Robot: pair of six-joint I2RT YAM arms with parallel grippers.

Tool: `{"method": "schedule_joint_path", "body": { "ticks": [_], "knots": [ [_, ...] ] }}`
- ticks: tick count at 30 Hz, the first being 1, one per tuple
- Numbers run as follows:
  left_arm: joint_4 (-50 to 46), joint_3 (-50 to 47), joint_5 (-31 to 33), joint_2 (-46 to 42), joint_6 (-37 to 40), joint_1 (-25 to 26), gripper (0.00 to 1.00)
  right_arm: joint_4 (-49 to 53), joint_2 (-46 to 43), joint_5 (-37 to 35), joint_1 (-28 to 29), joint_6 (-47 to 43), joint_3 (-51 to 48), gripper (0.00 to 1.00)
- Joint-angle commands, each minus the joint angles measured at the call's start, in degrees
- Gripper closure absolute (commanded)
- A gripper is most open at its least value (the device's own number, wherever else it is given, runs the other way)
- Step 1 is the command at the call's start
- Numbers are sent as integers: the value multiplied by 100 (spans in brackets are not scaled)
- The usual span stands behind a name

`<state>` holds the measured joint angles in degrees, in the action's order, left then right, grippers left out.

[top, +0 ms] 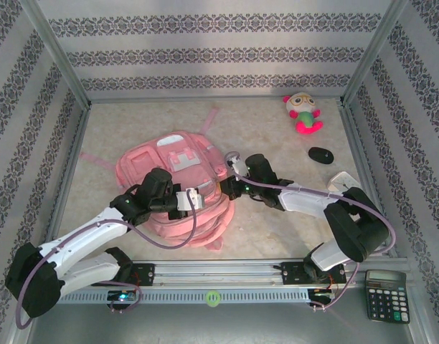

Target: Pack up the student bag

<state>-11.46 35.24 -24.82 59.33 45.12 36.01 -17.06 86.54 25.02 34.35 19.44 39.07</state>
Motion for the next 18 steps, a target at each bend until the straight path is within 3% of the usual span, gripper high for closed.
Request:
{"method": "schedule_joint_path", "body": {
  "ticks": [1,3,5,9,10,11,13,14,15,18],
  "knots": [
    [740,109,-1411,226,399,-183,100,-613,45,-1867,-702,419,224,100],
    [1598,196,-1366,762,250,-529,100,-575,-38,-1923,-968,446,206,100],
    [1848,521,-1361,1321,310,-746,100,-484,-103,-1883,-1255,429,223,100],
    [2143,1130,-1291,2036,119,-1004,88,-430,-281,-1518,-1834,242,223,100],
    [2112,1221,-1250,2087,12,-1031,83,-409,-332,-1249,-1918,109,224,89],
    [2011,1320,-1157,2080,-189,-1028,72,-308,-426,-941,-1988,-116,222,71],
    [1799,1375,-821,1873,-827,-1030,36,-19,-710,-892,-2076,-434,150,32],
    [1854,1258,-467,1701,-1275,-1033,17,25,-885,-929,-2155,-558,28,2],
    [1973,1082,-5,1456,-1825,-1035,0,42,-1070,-982,-2266,-647,-146,2],
    [2160,481,1934,689,-3173,-1097,1,-63,-1590,-1364,-2697,-679,-698,2]
  ]
}}
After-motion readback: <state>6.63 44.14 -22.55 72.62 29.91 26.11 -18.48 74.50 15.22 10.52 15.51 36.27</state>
